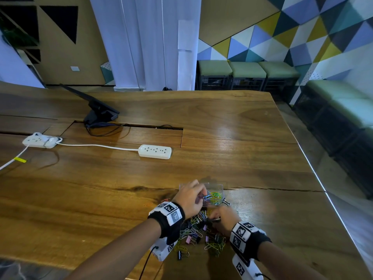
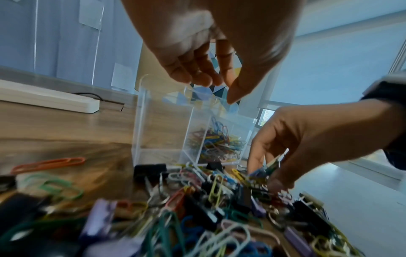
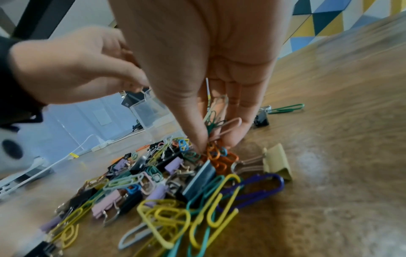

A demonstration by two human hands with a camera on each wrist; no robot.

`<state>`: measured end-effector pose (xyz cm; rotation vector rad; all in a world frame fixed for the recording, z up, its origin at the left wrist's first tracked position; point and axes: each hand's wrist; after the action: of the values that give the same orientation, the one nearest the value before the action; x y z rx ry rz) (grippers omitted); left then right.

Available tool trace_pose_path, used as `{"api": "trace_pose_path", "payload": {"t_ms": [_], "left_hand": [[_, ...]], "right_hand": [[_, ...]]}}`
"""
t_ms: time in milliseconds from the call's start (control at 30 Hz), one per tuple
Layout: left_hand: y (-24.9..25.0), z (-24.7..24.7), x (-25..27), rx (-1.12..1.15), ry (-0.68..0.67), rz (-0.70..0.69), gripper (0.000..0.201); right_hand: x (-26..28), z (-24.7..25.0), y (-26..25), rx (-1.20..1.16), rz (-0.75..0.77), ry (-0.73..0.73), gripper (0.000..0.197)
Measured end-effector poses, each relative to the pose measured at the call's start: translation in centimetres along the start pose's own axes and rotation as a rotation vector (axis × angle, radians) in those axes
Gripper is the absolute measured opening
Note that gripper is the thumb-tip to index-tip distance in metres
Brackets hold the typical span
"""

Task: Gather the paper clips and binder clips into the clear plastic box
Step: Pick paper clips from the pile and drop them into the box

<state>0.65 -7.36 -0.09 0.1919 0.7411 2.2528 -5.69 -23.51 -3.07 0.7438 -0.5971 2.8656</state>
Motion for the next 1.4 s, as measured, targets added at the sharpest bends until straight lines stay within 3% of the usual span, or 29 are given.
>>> {"api": "trace_pose_path", "payload": {"t_ms": [233,433,567,900,1400], "left_hand": [[-1.0,-0.6,2.8,-0.147,-0.126,-0.031,0.009],[-1.2,-1.6,4.5,-0.366,-0.399,0.009,0.046],[-1.8,-2.3,4.9,-0.308,-0.449,0.062,0.062],[-2.4,-2.3,4.7,-0.197,-0.405,0.154,0.031],[-2.6,-1.9,4.1,-0.373,-0.473,0.111,0.029]], "right_hand": [[0.7,0.7,0.5,-0.123,0.018,0.134,0.02],[1.6,2.3,0.1,-0.258,0.027,0.161,0.02],[1.7,4.0,-0.6,-0.286,0.062,0.189,0.022],[1.1,7.6,-2.8,-0.163,0.145,0.278,0.024],[-0.6,8.1,-2.3,-0.199,0.148,0.214,0.019]]}}
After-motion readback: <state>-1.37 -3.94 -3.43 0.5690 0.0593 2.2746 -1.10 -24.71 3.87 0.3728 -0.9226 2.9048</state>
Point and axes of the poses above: each hand's wrist, its own x-axis away from the middle knuckle, its own z-axis out of the back of the hand, y = z × x, and after that the axes turned 4 degrees about -z, right-handed
